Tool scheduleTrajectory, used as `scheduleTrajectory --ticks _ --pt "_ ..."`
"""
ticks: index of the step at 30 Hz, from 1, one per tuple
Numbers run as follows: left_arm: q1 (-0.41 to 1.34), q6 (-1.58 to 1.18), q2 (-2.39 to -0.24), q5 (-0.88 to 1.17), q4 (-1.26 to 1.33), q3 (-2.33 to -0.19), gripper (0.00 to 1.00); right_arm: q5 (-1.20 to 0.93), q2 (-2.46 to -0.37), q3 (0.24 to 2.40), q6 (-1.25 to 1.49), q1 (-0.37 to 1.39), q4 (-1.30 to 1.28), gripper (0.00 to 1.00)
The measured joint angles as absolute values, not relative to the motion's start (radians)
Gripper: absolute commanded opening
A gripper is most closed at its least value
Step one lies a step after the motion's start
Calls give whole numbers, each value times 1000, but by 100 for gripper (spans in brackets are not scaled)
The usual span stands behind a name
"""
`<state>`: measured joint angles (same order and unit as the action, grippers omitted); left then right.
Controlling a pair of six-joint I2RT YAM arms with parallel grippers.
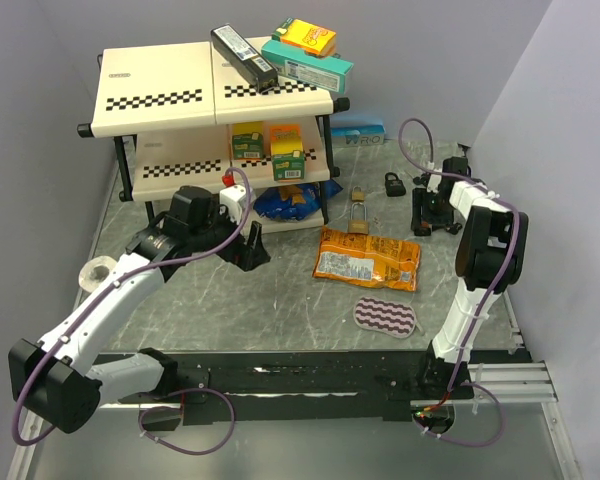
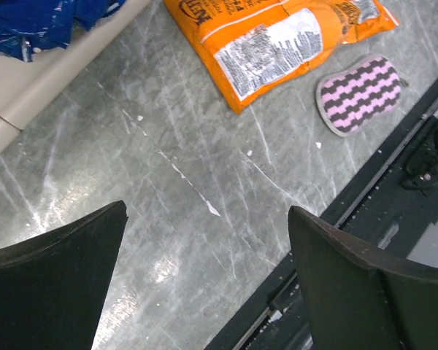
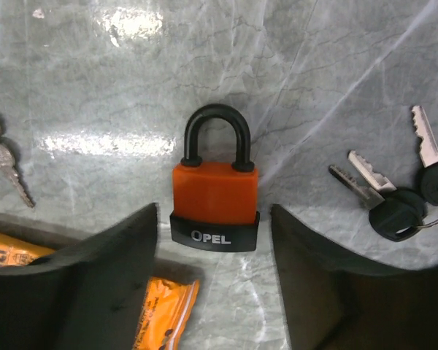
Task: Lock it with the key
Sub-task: Place the lock at the center of the board, then reset both arms
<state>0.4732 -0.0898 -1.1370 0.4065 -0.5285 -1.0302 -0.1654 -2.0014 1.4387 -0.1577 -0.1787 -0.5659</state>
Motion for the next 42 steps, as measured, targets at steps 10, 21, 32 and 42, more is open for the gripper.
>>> scheduleTrajectory --ticks 10,21,32,42 --pt "458 -88 -1170 485 -594 -1120 96 -214 -1917 1438 -185 -176 -608 100" --pt "375 -105 -1217 508 -686 -1207 96 -481 -1422 1386 -194 -168 -609 100" --pt "154 -182 -1093 441 -694 -1037 96 -591 -1064 1069 -186 136 -613 100" --pt "151 -181 -1076 350 -694 -1038 96 -583 -985 945 -157 178 -586 100"
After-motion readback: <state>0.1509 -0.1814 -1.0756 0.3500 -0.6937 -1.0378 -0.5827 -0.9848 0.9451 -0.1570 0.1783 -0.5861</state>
